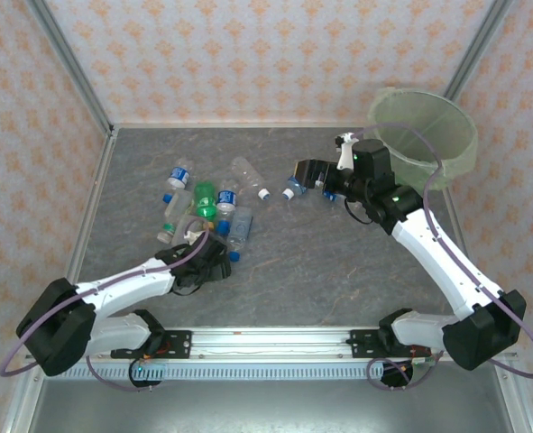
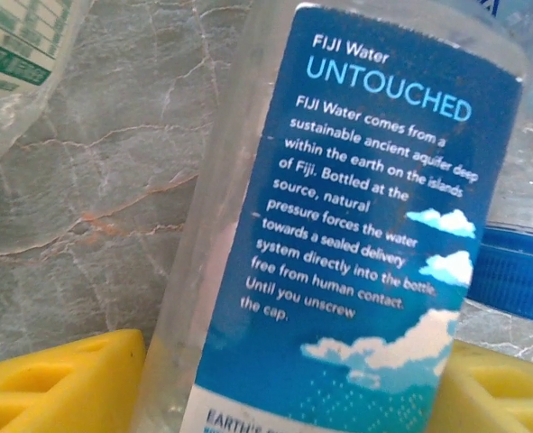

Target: Put the plastic bottles in the bin

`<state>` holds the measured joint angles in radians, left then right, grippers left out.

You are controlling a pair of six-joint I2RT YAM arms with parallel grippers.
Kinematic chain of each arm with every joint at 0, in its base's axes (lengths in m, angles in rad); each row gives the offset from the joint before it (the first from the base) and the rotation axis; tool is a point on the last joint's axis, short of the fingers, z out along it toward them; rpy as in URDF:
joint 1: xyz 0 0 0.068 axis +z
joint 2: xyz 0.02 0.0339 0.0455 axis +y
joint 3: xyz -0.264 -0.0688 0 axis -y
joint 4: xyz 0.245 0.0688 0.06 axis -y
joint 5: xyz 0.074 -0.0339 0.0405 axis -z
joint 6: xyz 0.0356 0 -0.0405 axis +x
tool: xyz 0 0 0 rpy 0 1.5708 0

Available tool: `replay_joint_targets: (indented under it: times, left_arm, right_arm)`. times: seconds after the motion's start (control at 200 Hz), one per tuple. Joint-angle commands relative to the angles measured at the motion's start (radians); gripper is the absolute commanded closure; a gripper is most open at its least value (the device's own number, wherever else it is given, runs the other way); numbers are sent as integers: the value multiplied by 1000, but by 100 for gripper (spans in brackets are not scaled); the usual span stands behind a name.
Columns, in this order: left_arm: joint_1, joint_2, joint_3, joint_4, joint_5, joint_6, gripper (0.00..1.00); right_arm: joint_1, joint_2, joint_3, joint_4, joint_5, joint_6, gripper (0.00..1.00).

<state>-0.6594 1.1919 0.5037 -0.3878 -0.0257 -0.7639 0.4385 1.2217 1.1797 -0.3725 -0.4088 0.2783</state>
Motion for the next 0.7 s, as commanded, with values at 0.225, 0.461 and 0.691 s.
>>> replay_joint_targets:
  times: [0.225,0.461,0.691]
  left_arm:
    - [-6,9,4,18,-9,37,39]
    - [-9,-55,58,-38,-34,49,48]
    - [-9,-81,191,-66,-83,124,48]
  right_arm:
    - [11,-8,2,36,-9,10,0]
    - [10,-4,3,44,-14,15,0]
    - [10,7,11,85,-48,55,0]
